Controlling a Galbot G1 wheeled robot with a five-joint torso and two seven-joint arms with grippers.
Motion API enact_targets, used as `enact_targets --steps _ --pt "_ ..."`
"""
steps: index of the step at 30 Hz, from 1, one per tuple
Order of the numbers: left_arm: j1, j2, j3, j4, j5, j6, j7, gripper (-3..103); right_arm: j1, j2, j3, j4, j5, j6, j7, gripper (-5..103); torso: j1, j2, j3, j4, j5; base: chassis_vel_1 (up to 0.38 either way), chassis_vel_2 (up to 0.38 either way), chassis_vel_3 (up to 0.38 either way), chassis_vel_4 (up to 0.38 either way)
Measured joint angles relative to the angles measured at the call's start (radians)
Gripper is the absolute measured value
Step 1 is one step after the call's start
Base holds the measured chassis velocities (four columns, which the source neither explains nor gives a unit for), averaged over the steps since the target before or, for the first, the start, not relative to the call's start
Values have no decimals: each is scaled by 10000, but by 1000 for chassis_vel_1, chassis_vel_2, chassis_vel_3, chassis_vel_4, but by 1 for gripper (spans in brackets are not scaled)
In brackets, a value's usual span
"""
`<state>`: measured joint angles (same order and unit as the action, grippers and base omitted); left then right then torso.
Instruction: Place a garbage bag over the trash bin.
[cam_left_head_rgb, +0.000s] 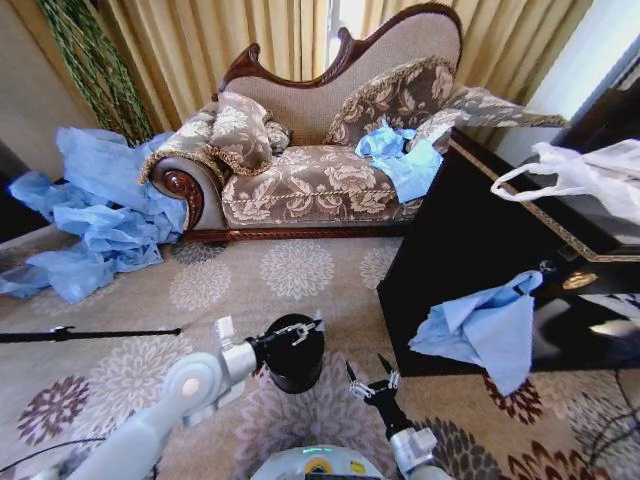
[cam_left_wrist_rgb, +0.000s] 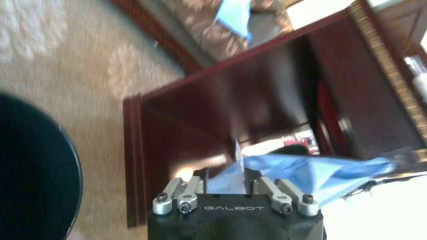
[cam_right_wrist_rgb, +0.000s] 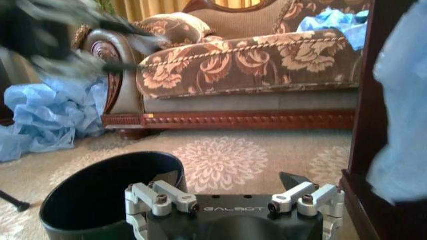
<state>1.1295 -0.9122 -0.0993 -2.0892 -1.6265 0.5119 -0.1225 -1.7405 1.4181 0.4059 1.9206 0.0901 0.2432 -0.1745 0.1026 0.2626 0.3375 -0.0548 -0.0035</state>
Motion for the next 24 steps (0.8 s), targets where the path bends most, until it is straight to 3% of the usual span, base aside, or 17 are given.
enact_targets --steps 2,3,5,9,11,14,17,24 --pt "-982 -567 1006 823 257 -139 -404 49 -9 -8 4 -60 -41 0 7 100 1 0 1 -9 -2 0 0 0 0" --pt "-982 -567 1006 823 257 -139 -404 49 -9 -8 4 -60 -41 0 7 100 1 0 1 -9 -2 0 0 0 0" --pt "-1974 -1314 1825 1791 311 -320 -522 60 -36 -8 66 -116 -56 1 19 100 1 0 1 -11 6 0 0 0 0" --pt "-2784 -2260 2348 3125 259 -505 -220 76 -50 -51 169 -158 -44 1 26 100 2 0 1 -4 0 0 0 0 0" --pt "-2924 -2409 2417 3369 230 -502 -134 76 -82 -52 202 -163 -43 4 26 100 1 0 1 -5 0 0 0 0 0" --pt "-3503 -2874 2649 4479 137 -341 389 93 -122 14 312 -208 -53 44 24 100 1 -1 1 -2 2 0 0 0 0" --pt "-3869 -3157 2760 5116 102 -248 547 99 -119 59 323 -211 -59 50 24 100 1 -1 1 -2 1 0 0 0 0" --pt "-4971 -3944 3095 6906 285 -174 959 100 -95 95 327 -188 -72 50 34 100 1 -1 0 -3 2 0 0 0 0"
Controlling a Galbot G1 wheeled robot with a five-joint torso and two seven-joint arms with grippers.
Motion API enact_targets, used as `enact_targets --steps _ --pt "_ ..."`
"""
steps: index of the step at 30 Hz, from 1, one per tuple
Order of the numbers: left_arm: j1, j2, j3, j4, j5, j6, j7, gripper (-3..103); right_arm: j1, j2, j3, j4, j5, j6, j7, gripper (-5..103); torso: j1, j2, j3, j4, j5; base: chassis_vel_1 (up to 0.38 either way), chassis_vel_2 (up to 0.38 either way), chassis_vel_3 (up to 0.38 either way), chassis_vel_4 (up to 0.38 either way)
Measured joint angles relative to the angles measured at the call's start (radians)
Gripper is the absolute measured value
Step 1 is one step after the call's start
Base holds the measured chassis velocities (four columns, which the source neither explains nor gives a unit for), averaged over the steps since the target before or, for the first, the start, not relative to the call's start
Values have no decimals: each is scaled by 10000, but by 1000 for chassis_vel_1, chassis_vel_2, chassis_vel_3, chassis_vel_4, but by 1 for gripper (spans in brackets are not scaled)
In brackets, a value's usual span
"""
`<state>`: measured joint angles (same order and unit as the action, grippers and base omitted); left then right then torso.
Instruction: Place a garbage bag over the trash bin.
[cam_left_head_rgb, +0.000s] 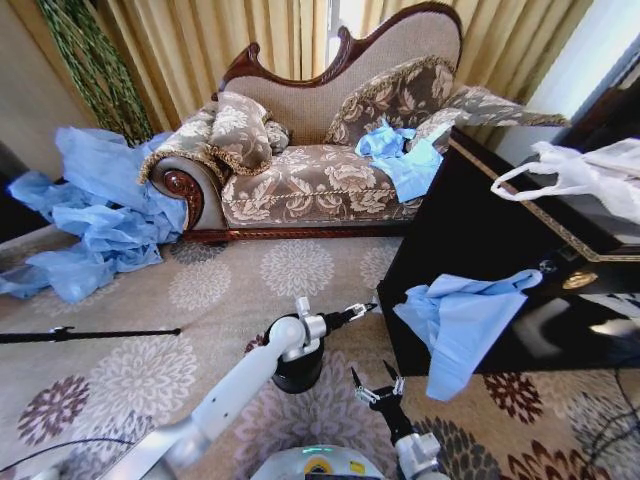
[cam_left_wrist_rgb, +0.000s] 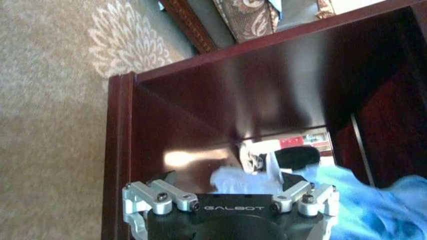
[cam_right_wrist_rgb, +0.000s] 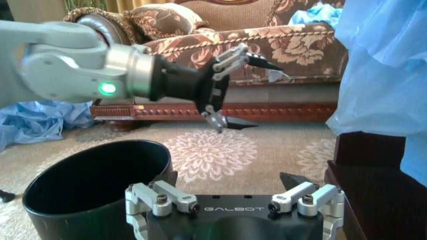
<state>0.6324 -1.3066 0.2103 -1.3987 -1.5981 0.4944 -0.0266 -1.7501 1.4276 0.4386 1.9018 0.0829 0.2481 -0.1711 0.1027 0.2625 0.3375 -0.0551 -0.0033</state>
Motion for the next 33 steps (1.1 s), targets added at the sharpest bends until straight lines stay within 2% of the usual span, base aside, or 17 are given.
enact_targets --steps 3,6,15,25,31,33 --pt "-361 -310 136 649 72 78 203 100 -2 14 54 0 3 11 4 100 0 0 0 -2 0 0 0 0 0" --pt "-842 -648 469 1527 286 325 723 100 -57 34 180 0 21 75 -6 100 0 0 0 -1 0 0 0 0 0" --pt "-1566 -1364 1297 3094 554 814 1746 100 -205 113 609 -36 125 289 -133 100 -1 0 0 0 0 0 0 0 0" --pt "-1937 -1967 1499 4067 894 829 2350 100 -327 209 748 -76 124 464 -163 100 -1 0 -1 -1 0 0 0 0 0" --pt "-1966 -2187 1497 4363 1079 670 2514 101 -376 215 764 -79 111 508 -169 100 -1 0 -1 0 -1 0 0 0 0" --pt "-1961 -2306 1475 4492 1161 614 2535 92 -389 223 757 -76 106 514 -169 100 -1 0 -1 -2 0 0 0 0 0"
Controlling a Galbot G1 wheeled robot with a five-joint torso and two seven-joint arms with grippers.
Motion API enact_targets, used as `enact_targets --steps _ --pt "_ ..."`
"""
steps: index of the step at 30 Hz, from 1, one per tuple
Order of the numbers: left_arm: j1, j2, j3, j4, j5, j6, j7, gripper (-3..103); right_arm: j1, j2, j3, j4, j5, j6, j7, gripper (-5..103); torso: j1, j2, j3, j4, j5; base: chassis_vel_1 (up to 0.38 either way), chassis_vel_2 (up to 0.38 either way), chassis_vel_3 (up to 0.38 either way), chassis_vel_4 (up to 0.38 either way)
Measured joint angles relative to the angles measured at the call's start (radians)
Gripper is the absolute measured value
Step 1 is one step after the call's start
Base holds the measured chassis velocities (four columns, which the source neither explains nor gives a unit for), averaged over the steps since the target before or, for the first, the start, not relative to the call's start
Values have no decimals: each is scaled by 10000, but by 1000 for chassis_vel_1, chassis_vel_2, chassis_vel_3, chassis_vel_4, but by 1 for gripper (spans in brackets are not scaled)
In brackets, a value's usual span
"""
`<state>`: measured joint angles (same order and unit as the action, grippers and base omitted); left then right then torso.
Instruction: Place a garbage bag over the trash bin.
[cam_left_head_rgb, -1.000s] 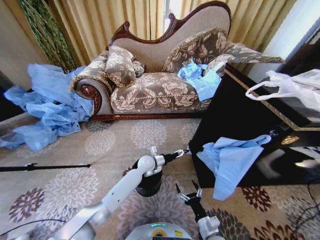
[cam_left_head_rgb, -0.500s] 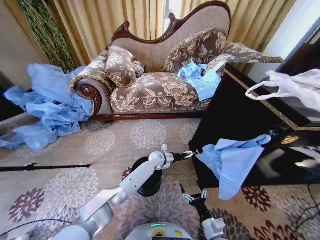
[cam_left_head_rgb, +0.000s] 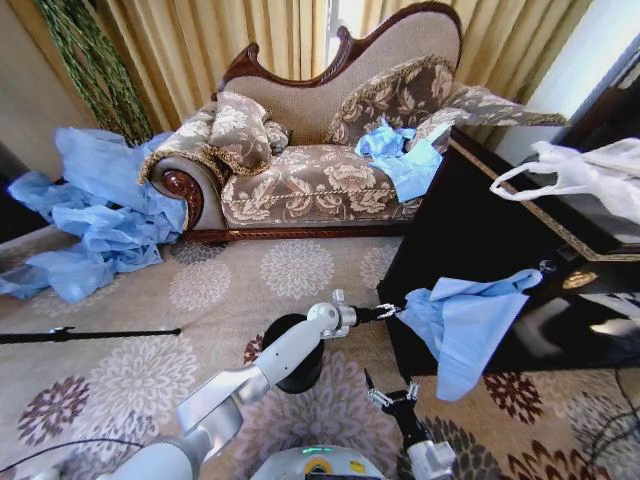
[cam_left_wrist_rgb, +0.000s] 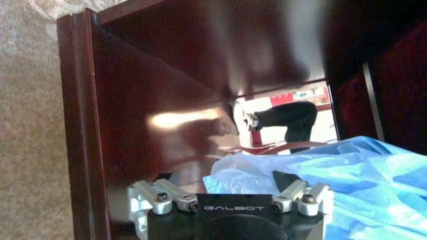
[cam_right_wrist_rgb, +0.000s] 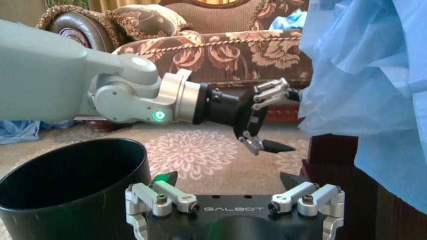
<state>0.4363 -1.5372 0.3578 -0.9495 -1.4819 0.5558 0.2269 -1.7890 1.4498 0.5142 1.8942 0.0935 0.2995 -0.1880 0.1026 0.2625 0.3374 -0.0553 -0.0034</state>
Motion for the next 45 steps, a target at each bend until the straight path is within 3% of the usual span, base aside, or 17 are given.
enact_targets --steps 3,7,9,12,15,17,23,26,34,36,45 --pt "37 -89 -11 106 79 -94 45 86 -3 2 -9 3 -6 3 0 100 0 0 0 -1 0 0 0 0 0" --pt "93 -233 -34 273 254 -203 189 64 2 -19 -27 3 -11 4 2 100 0 0 0 -1 -1 0 0 0 0" --pt "103 -256 -42 290 281 -216 202 64 11 -29 -30 -1 -11 4 5 100 0 0 0 -1 0 0 0 0 0" --pt "105 -300 -50 388 456 -235 239 48 47 -57 -47 -19 -10 -2 16 100 0 0 0 1 -1 0 0 0 0" --pt "104 -319 -52 456 565 -257 284 43 69 -79 -65 -28 -6 -14 37 100 0 0 0 0 0 0 0 0 0" --pt "119 -319 -56 473 629 -277 319 32 84 -103 -76 -42 -3 -20 52 100 0 0 0 1 -1 0 0 0 0" --pt "283 -276 -59 424 920 -397 476 15 98 -168 -120 -51 3 -35 71 100 0 0 0 0 0 0 0 0 0" --pt "461 -235 -68 288 1029 -437 495 2 94 -216 -139 -47 11 -39 75 100 0 0 0 0 -1 0 0 0 0" --pt "582 -217 -215 242 1326 -385 966 -3 77 -257 -120 -54 8 -19 56 100 0 2 0 0 -1 0 0 0 0" --pt "593 -201 -265 272 1575 -314 1383 7 66 -233 -123 -71 -21 0 44 100 0 2 0 0 -1 0 0 0 0" --pt "405 -497 -192 602 1675 -248 1700 34 32 -151 -221 -100 -153 57 26 100 0 1 0 -1 -1 0 0 0 0"
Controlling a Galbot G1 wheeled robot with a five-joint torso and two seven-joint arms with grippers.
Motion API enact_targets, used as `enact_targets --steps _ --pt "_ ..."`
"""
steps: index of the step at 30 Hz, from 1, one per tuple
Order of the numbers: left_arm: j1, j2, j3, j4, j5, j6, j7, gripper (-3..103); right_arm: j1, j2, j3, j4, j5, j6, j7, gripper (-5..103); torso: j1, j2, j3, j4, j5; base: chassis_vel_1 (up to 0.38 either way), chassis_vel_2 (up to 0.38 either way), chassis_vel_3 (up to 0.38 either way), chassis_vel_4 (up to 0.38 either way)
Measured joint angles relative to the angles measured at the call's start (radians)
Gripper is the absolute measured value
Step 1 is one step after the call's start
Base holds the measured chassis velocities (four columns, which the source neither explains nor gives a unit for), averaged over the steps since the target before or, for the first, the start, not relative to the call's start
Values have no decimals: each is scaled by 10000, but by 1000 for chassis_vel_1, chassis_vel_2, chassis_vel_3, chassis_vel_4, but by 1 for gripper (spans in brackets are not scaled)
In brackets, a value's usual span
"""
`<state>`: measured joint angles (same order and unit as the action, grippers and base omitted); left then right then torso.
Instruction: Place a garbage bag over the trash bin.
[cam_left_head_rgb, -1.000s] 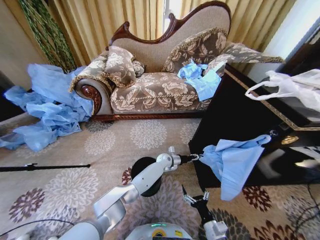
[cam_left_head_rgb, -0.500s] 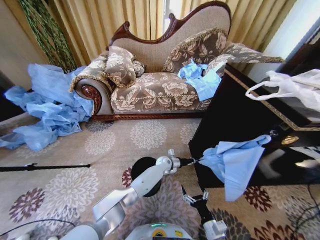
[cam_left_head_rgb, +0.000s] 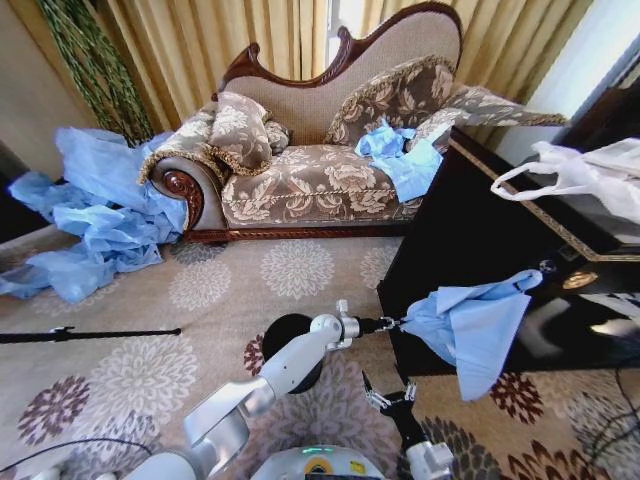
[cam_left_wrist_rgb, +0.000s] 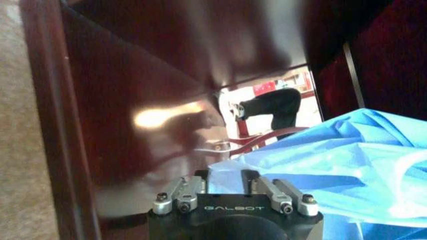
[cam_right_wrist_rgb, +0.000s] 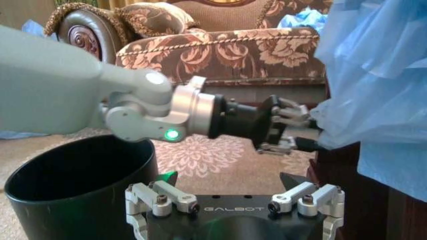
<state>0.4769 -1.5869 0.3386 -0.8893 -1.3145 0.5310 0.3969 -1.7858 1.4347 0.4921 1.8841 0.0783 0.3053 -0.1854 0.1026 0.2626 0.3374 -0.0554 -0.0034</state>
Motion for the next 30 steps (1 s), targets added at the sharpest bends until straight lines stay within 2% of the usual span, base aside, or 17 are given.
enact_targets --steps 3,4,7,9,12,13,16,18,21,22,25,30 --pt "-133 -197 94 231 0 0 70 51 -9 -15 -103 -1 -87 8 0 100 0 0 0 0 0 0 0 0 0" --pt "-133 -197 94 231 0 0 70 51 -9 -15 -103 -1 -87 8 0 100 0 0 0 0 0 0 0 0 0" --pt "-174 -222 270 377 47 -18 178 67 -9 16 -196 -42 -173 21 3 100 0 0 0 1 0 0 0 0 0" --pt "-157 -223 274 377 77 -24 190 67 -6 27 -227 -64 -201 25 8 100 0 0 0 1 0 0 0 0 0" --pt "-86 -223 271 343 117 -78 207 83 3 36 -322 -81 -280 28 26 100 0 0 0 1 0 0 0 0 0" --pt "-86 -223 271 343 117 -78 207 83 3 36 -322 -81 -280 28 26 100 0 0 0 1 0 0 0 0 0" --pt "-84 -223 229 371 144 -188 247 95 -4 47 -387 -82 -321 28 41 100 0 0 0 2 0 0 0 0 0" --pt "-83 -223 219 370 144 -230 257 95 -7 52 -405 -81 -335 28 44 100 0 0 0 1 0 0 0 0 0" --pt "-50 -221 214 389 235 -434 417 85 -15 74 -481 -77 -379 29 64 100 0 0 0 0 0 0 0 0 0" --pt "-50 -221 214 389 235 -434 417 85 -15 74 -481 -77 -379 29 64 100 0 0 0 0 0 0 0 0 0" --pt "62 -218 193 447 395 -538 589 72 2 77 -636 -68 -389 29 104 100 0 0 0 1 0 0 0 0 0" --pt "168 -216 188 464 526 -635 783 64 54 86 -742 -72 -438 28 113 100 0 0 0 1 0 0 0 0 0"
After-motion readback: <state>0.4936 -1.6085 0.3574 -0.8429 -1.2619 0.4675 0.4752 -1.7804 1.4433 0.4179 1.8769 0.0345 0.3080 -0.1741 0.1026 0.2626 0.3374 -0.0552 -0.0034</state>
